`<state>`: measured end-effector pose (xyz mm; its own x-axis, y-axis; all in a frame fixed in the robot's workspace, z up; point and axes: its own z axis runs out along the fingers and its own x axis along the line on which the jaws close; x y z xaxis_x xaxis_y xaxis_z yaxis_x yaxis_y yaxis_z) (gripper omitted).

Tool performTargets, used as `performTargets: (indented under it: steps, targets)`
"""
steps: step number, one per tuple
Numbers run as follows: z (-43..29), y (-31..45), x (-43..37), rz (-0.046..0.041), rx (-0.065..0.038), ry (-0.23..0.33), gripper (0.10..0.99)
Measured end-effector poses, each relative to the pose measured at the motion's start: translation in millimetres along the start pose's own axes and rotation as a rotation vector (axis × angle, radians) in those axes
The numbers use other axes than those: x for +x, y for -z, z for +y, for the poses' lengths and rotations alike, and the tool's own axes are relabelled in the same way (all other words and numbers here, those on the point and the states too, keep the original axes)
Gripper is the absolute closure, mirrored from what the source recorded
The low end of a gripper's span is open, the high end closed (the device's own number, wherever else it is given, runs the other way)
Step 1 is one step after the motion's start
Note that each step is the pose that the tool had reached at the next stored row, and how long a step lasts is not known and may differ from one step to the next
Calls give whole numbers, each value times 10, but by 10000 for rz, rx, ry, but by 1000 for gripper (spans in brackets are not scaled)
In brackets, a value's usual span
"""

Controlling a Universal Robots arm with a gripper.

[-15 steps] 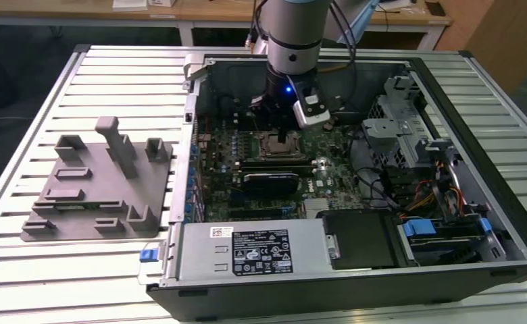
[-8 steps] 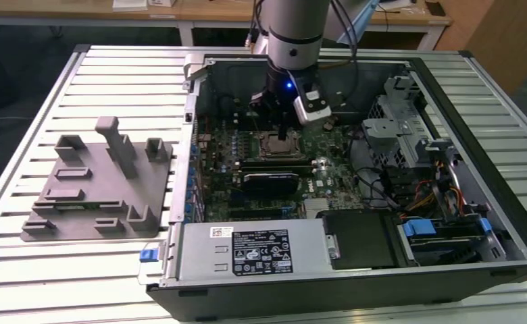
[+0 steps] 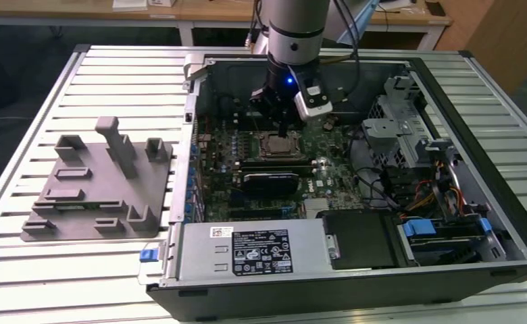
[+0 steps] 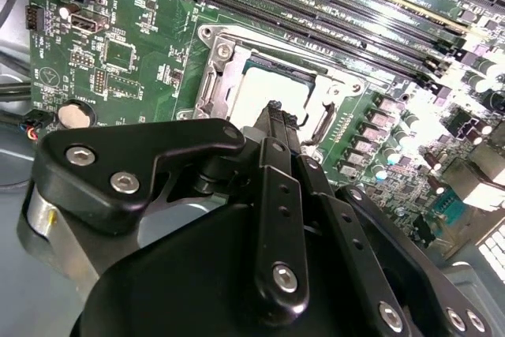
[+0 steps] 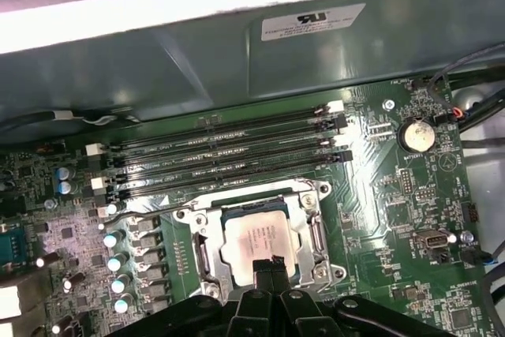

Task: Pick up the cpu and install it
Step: 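Install the first cpu locking lever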

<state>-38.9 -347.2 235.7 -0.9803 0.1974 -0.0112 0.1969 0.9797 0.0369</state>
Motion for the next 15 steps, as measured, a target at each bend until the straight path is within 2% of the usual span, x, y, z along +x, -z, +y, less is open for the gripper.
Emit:
performTargets:
  steps: [8,15]
  targets:
    - [-3,2,13,0,2,1,980]
    - [-24,3,119,0,1,0,980]
